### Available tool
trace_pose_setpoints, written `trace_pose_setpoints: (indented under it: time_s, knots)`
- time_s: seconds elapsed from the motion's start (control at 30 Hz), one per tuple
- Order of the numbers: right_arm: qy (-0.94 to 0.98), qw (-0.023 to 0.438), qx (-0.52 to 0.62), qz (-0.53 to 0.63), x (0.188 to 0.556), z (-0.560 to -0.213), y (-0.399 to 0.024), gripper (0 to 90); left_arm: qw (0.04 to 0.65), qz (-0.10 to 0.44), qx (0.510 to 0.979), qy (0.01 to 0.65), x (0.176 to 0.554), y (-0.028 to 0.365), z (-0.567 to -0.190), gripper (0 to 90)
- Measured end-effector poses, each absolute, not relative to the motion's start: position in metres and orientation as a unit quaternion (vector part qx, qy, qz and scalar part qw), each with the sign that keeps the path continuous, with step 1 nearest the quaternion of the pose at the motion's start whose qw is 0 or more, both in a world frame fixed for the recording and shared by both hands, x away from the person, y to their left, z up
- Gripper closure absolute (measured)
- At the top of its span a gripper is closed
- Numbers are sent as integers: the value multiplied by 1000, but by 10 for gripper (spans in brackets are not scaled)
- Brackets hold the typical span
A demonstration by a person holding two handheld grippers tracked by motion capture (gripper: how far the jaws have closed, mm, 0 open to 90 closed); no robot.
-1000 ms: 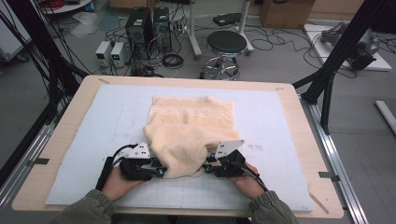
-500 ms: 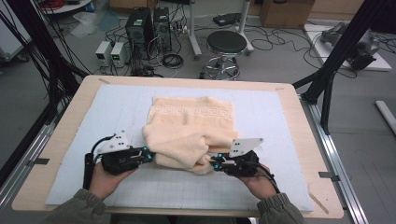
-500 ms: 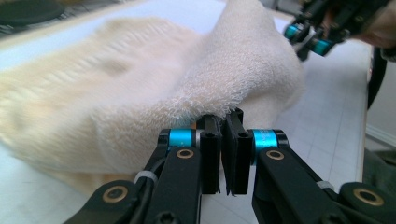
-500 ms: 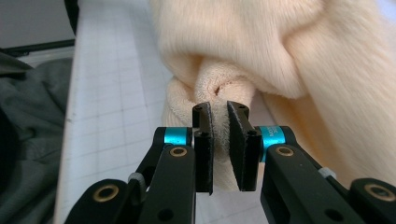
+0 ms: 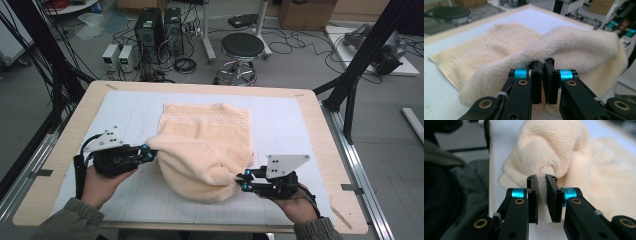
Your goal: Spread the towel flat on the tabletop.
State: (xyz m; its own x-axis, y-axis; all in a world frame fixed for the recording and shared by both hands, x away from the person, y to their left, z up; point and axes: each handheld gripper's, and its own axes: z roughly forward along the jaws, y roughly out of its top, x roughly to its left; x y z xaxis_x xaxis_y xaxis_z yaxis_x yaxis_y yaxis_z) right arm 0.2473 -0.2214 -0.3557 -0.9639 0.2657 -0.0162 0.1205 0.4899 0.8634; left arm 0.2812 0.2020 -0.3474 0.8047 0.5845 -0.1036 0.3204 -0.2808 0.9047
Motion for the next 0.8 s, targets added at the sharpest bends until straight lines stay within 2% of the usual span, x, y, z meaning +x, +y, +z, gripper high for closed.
trace_pose_setpoints:
  time_s: [0.07, 0.13, 0.2, 0.33, 0.47, 0.6, 0.73, 0.8]
  knots:
    - [874, 41, 106, 472, 251, -372, -214, 792, 507, 122, 800, 296, 293, 193, -362, 850]
    - [880, 32, 109, 462, 255, -382, -208, 753, 500, 116, 804, 300, 300, 188, -369, 842]
    - [872, 39, 117, 474, 262, -385, -206, 712, 476, 108, 818, 306, 315, 172, -386, 830]
    - [852, 46, 163, 494, 285, -389, -214, 665, 456, 105, 830, 303, 324, 161, -395, 768]
    - [849, 47, 177, 496, 296, -393, -215, 643, 451, 100, 838, 291, 318, 169, -392, 640]
    - [857, 51, 173, 483, 296, -397, -209, 624, 462, 103, 832, 290, 308, 181, -392, 551]
    - [873, 43, 169, 456, 295, -406, -197, 583, 461, 89, 832, 294, 295, 196, -401, 529]
    - [881, 39, 166, 441, 294, -414, -191, 564, 446, 62, 845, 289, 288, 196, -413, 527]
